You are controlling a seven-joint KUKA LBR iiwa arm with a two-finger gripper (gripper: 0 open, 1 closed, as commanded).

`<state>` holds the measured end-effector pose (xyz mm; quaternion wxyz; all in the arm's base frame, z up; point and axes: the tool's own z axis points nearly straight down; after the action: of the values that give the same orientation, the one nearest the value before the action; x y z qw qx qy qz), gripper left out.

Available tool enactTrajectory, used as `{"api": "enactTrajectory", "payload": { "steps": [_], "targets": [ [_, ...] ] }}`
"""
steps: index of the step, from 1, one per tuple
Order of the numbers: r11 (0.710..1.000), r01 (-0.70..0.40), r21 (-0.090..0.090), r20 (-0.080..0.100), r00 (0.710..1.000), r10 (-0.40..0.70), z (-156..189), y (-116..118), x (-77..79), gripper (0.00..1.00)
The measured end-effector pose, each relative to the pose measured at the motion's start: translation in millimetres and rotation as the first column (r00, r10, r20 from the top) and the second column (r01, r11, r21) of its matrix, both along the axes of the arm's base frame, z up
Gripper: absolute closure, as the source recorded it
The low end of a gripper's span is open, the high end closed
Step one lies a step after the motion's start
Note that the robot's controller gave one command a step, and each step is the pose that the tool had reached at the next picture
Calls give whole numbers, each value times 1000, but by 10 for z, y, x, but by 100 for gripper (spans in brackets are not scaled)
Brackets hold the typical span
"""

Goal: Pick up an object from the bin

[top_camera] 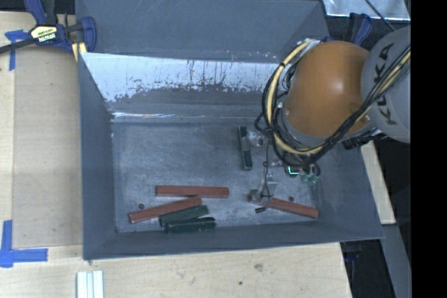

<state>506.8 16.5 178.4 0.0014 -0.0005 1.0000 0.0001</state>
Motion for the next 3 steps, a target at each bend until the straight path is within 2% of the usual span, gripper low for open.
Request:
{"api": "enactTrajectory", "payload": {
  "steps": [1, 2, 3],
  "targets": [
    [1000, 0, 0, 0, 1000, 0, 0, 0, 0, 0],
    [996, -93, -1, 4, 996, 93, -433, 184, -32, 0],
    [972, -236, 0, -3, 972, 236, -872, 518, -45, 0]
  ]
}}
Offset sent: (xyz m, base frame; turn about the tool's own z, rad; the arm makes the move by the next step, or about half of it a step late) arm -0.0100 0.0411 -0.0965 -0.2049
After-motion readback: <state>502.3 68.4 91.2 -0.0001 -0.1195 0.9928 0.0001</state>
